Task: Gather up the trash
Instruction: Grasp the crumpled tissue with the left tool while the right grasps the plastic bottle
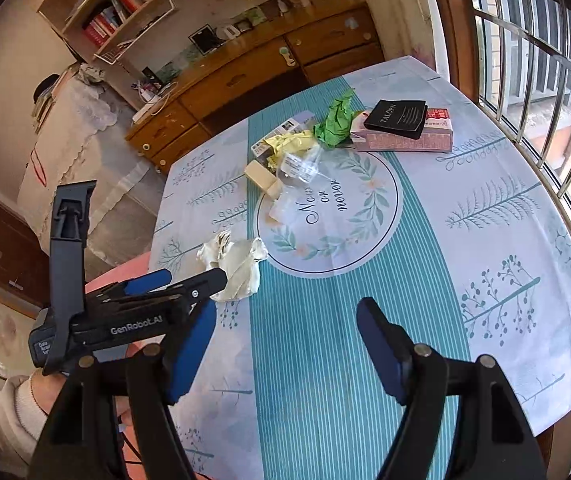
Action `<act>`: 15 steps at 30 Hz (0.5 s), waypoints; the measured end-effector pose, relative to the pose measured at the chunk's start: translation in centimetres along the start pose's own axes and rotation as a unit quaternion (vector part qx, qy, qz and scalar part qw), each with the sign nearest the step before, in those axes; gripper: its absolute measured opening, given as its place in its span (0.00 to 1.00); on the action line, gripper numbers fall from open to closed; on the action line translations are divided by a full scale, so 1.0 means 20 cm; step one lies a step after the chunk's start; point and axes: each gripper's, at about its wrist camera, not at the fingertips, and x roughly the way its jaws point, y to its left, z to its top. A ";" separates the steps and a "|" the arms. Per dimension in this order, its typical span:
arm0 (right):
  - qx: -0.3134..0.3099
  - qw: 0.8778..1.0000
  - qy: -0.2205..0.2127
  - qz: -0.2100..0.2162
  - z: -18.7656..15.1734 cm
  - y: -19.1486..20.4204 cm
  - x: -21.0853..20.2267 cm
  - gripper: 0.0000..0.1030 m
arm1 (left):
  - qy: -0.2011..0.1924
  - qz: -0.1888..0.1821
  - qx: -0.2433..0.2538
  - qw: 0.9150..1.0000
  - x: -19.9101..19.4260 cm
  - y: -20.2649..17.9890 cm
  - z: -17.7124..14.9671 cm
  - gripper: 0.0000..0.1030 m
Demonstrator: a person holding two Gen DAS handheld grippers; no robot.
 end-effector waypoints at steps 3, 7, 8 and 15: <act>0.017 1.000 0.006 -0.009 0.04 -0.02 0.08 0.71 | 0.027 0.006 0.006 1.000 0.14 0.00 0.05 0.97; 0.032 0.999 0.008 -0.015 0.10 -0.03 0.17 0.71 | 0.044 0.017 0.018 0.999 0.27 -0.02 0.10 0.97; 0.034 0.999 0.009 -0.016 0.11 -0.03 0.19 0.71 | 0.045 0.020 0.021 0.999 0.30 -0.02 0.11 0.97; 0.039 0.999 0.016 -0.019 0.24 -0.04 0.35 0.71 | 0.059 0.020 0.036 0.997 0.42 0.02 0.16 0.65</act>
